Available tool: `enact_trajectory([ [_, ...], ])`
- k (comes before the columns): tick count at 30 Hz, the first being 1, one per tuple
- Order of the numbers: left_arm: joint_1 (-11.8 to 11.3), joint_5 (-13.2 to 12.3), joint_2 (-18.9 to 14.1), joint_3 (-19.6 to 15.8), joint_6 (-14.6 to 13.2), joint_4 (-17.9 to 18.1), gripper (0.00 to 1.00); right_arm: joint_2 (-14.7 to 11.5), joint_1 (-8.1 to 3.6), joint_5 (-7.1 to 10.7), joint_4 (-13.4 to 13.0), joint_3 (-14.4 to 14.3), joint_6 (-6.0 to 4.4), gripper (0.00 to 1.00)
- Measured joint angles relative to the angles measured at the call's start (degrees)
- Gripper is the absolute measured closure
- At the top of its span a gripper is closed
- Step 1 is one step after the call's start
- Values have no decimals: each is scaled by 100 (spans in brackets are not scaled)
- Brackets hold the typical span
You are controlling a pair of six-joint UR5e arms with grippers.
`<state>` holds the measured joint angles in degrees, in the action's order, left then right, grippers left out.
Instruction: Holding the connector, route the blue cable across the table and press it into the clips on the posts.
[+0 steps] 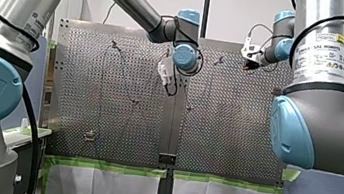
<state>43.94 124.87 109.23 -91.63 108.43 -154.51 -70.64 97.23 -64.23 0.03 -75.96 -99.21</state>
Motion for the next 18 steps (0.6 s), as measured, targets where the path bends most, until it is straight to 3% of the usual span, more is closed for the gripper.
enact_trajectory([
  [18, -6, -25, 0, -909, -24, 910, 0, 0, 1, -7, 6, -1, -13, 100],
])
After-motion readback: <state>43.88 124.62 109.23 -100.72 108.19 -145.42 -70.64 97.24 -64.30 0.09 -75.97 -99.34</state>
